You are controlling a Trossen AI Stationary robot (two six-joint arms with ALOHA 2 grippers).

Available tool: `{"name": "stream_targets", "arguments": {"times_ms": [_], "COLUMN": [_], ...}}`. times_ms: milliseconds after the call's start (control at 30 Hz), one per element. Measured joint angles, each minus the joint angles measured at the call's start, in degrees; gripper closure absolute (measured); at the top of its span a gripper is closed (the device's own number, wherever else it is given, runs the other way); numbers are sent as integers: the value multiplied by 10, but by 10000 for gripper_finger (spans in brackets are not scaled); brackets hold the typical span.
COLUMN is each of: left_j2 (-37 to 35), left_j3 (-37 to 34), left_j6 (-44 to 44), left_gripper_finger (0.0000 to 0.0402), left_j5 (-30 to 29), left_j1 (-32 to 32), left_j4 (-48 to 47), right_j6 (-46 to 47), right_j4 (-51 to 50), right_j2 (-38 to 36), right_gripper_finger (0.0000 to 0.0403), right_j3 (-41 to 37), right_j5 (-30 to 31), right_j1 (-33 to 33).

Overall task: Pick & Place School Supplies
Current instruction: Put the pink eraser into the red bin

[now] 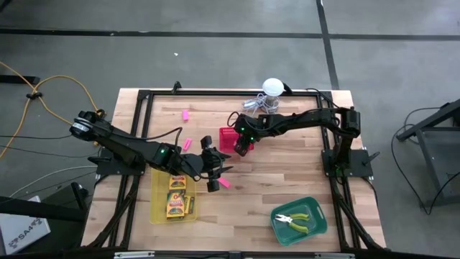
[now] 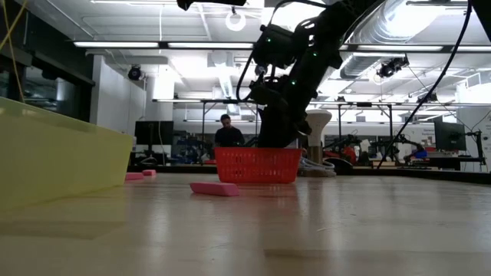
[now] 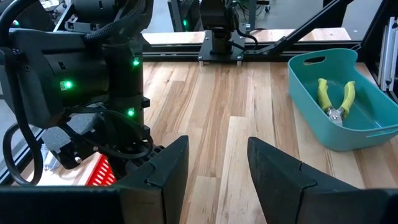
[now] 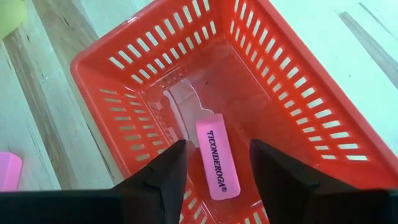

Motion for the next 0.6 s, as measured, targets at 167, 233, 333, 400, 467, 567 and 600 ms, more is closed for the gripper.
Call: {"name": "stream_targets", "arguments": {"times_ms": [167,233,333,400,467,567,600], "left_j2": [0,0,0,0,0,0,0], "left_j3": [0,0,0,0,0,0,0], "left_j6": [0,0,0,1,13,35,43], "left_gripper_finger": [242,242,242,242,242,242,242], "left_j5": [0,0,0,0,0,0,0], "left_j1": [0,0,0,-4,-9,-21,-25], "left_j4": [0,0,0,0,-1,-1,-1], "right_j6": [1,1,-1,-11,-29,-47,-49], "right_j4": [13,22,21,23,7,12,7], "right_j2": [0,0,-8,-10,-17,-28,-32], "right_gripper_finger": [242,245,251,253,254,254,254], "right_j3": [0,1,7,17,22,27,27], "right_j5": [0,-1,-3,-4,-7,-20,-22], "right_j1": [0,0,0,0,0,3,5]}}
